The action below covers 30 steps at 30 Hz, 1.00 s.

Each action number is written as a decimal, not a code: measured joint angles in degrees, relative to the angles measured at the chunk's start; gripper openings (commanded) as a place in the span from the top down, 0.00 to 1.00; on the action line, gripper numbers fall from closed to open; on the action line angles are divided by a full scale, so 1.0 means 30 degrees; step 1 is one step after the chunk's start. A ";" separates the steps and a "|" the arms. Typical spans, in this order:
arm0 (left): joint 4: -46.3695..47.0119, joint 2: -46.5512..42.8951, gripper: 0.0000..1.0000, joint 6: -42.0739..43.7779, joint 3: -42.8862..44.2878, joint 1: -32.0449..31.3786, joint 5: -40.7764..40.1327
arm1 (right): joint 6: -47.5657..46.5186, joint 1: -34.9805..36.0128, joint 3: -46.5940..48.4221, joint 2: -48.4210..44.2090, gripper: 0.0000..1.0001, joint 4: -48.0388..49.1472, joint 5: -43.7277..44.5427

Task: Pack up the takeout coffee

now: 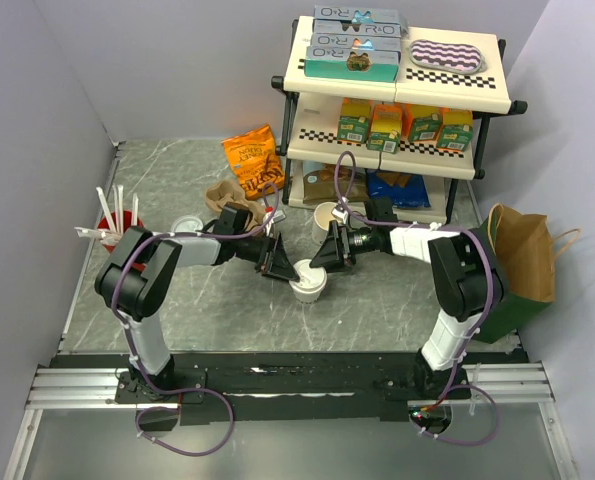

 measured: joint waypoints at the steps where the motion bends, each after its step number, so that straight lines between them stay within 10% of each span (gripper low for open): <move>1: 0.0087 0.0051 0.10 -0.0007 0.0000 0.0000 0.0066 | 0.0095 0.0000 0.0000 0.0087 0.34 0.0073 -0.0102; 30: -0.0780 0.0787 0.08 -0.0102 0.0750 -0.0022 0.0510 | -0.1581 0.0189 0.1173 0.0051 0.31 -0.2390 0.0612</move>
